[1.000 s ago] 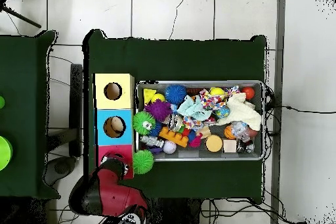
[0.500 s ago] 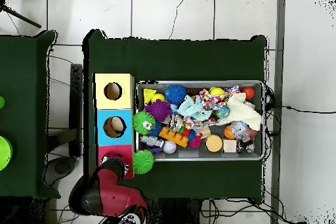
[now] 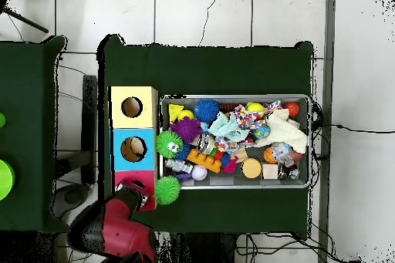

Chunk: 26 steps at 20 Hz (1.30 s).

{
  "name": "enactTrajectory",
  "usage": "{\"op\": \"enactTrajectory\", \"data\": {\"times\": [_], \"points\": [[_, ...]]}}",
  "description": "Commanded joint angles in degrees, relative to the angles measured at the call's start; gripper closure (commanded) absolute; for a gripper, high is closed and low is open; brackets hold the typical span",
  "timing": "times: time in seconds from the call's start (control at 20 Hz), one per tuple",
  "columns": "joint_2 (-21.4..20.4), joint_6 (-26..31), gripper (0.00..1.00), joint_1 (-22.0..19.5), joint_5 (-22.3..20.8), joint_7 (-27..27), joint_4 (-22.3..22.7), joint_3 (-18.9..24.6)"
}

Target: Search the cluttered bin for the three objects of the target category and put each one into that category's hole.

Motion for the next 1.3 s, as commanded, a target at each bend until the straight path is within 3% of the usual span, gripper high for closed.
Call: {"op": "enactTrajectory", "data": {"times": [0.05,0.45,0.5,0.65,0.9,1.1,1.3], "points": [[25.0,33.8,0.0,14.9,10.2,22.4,-11.3,-15.5],[22.7,32.1,0.0,13.0,6.5,23.0,-11.2,-14.5],[22.3,29.8,1.0,12.9,6.3,22.8,-10.6,-14.0],[20.2,25.4,1.0,11.0,6.4,20.7,-8.9,-11.4],[18.2,23.4,1.0,8.8,6.6,19.8,-7.4,-8.9],[16.9,22.3,1.0,8.3,5.9,18.8,-6.6,-8.8],[13.4,26.1,1.0,8.4,3.6,16.3,-5.6,-11.2]]}}
